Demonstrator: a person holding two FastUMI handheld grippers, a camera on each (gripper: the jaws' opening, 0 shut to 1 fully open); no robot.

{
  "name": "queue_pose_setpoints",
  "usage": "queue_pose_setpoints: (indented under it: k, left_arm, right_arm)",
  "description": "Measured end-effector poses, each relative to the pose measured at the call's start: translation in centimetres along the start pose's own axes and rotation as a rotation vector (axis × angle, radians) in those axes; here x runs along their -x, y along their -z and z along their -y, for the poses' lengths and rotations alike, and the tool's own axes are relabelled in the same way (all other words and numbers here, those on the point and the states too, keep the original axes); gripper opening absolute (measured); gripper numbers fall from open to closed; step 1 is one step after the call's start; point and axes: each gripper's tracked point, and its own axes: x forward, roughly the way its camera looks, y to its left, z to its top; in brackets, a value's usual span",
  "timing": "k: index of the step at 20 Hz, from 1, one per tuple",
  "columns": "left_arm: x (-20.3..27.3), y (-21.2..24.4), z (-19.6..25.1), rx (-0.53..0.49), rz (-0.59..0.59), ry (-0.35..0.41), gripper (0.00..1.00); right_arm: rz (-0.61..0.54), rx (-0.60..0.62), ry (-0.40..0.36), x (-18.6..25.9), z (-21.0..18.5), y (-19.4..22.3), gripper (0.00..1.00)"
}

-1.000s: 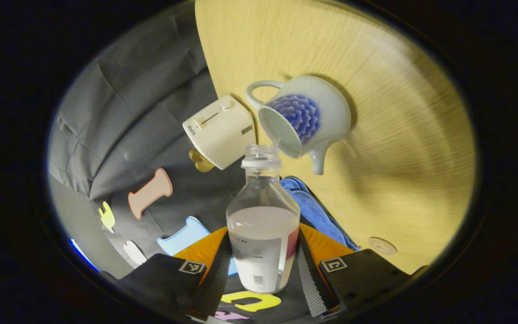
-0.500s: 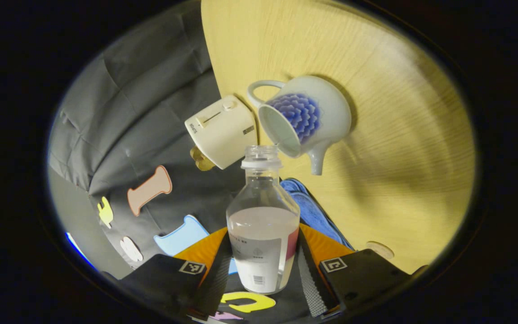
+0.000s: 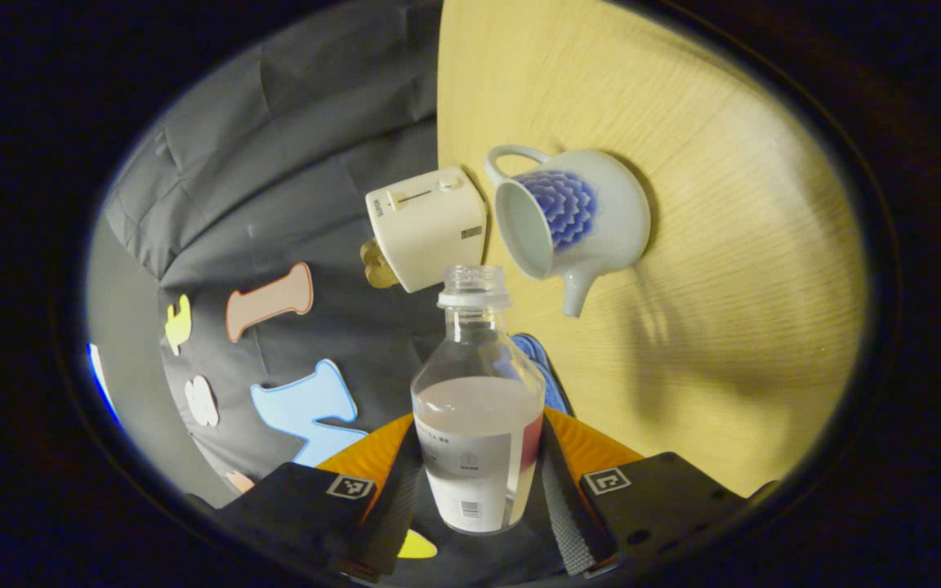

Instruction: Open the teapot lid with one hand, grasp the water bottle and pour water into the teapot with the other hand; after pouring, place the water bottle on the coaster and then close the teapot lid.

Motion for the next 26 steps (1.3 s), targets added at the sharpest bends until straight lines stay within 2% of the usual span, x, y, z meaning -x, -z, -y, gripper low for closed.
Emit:
queue_pose_setpoints:
  k: [8, 9, 10, 11, 12, 14, 17, 21, 23, 26]
  left_arm:
    - [1.3, 5.6, 1.6, 0.368, -0.030, -0.015, 0.84]
    - [1.1, 6.5, 1.5, 0.431, -0.031, -0.022, 0.84]
    - [1.2, 7.4, 1.6, 0.500, -0.030, -0.032, 0.84]
    - [1.6, 8.3, 1.8, 0.576, -0.029, -0.044, 0.84]
    - [2.9, 9.5, 2.0, 0.698, -0.022, -0.063, 0.85]
    - [3.8, 11.8, 2.0, 0.834, -0.026, -0.096, 0.85]
    - [4.6, 13.6, 3.0, 0.966, -0.032, -0.120, 0.85]
    - [5.3, 15.8, 3.3, 1.246, 0.016, -0.163, 0.85]
    - [5.4, 17.2, 3.6, 1.393, 0.029, -0.176, 0.85]
    - [5.0, 19.5, 4.5, 1.621, 0.055, -0.157, 0.85]
  right_arm:
    - [0.001, 0.048, -0.042, -1.8, -1.6, -0.6, 0.08]
    - [0.001, 0.052, -0.049, -2.1, -1.8, -0.7, 0.12]
    - [0.000, 0.053, -0.057, -2.5, -2.1, -0.9, 0.08]
    - [-0.001, 0.053, -0.064, -2.9, -2.3, -1.0, 0.08]
    - [0.005, 0.057, -0.070, -3.6, -2.6, -1.5, 0.08]
    - [0.018, 0.072, -0.078, -4.5, -3.2, -2.1, 0.08]
    - [0.024, 0.086, -0.103, -5.6, -4.7, -2.5, 0.08]
    - [0.018, 0.098, -0.132, -6.9, -6.3, -2.4, 0.08]
    - [0.014, 0.107, -0.140, -7.4, -6.9, -2.4, 0.08]
    - [0.008, 0.105, -0.146, -7.9, -7.2, -2.3, 0.08]
